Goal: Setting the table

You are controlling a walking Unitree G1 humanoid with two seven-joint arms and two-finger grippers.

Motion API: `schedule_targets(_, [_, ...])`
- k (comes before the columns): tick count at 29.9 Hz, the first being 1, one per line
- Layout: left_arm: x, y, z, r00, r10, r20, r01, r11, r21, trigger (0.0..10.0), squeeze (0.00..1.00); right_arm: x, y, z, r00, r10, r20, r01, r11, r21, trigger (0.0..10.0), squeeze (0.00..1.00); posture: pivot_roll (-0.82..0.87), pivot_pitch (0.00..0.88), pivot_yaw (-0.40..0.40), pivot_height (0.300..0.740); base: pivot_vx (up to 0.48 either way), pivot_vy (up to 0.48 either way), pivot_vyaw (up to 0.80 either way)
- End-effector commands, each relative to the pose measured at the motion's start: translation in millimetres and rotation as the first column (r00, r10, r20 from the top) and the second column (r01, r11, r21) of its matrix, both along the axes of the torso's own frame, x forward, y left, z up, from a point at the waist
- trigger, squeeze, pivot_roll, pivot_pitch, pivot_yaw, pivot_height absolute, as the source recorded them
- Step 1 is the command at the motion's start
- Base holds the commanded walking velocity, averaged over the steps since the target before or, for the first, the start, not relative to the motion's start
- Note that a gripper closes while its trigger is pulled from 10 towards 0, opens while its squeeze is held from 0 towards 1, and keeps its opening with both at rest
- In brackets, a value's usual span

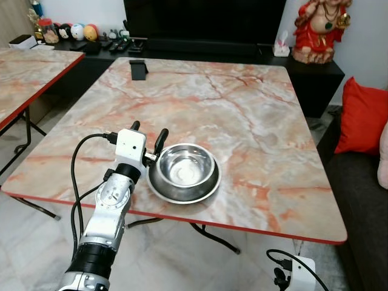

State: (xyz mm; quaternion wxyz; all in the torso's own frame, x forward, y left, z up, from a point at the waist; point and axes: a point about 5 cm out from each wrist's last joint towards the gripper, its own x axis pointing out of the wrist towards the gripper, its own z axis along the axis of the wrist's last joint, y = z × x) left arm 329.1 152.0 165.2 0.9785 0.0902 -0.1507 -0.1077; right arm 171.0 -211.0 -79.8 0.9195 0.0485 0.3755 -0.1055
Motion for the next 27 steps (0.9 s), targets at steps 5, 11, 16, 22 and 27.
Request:
schedule_targets(5, [0.3, -5.2, 4.4, 1.0, -0.015, 0.009, 0.015, 1.0, -0.014, 10.0, 0.0, -7.6, -1.2, -3.8, 0.999, -0.011, -0.034, 0.011, 1.0, 0.004, 10.0, 0.0, 0.03, 0.0, 0.018, 0.74, 0.0, 0.307, 0.0])
schedule_targets(11, [0.1, -6.0, 4.8, 1.0, -0.015, 0.011, 0.015, 1.0, -0.015, 10.0, 0.0, -7.1, 0.1, -4.1, 0.999, -0.013, -0.038, 0.014, 1.0, 0.006, 10.0, 0.0, 0.03, 0.0, 0.016, 0.74, 0.0, 0.311, 0.0])
schedule_targets(16, [-0.1, -6.1, 5.3, 1.0, -0.014, 0.012, 0.014, 1.0, -0.018, 10.0, 0.0, -7.3, 0.8, -4.4, 0.999, -0.012, -0.04, 0.012, 1.0, 0.008, 10.0, 0.0, 0.04, 0.0, 0.014, 0.74, 0.0, 0.31, 0.0])
schedule_targets(22, [-0.3, -5.9, 5.6, 1.0, -0.012, 0.014, 0.012, 1.0, -0.017, 10.0, 0.0, -7.7, 1.4, -4.6, 0.999, -0.009, -0.041, 0.01, 1.0, 0.01, 10.0, 0.0, 0.04, 0.0, 0.014, 0.74, 0.0, 0.311, 0.0])
schedule_targets(27, [-0.3, -4.2, 5.9, 1.0, -0.007, 0.015, 0.007, 1.0, -0.016, 10.0, 0.0, -7.4, 2.9, -4.7, 0.999, -0.004, -0.04, 0.004, 1.0, 0.012, 10.0, 0.0, 0.04, 0.0, 0.014, 0.74, 0.0, 0.311, 0.0])
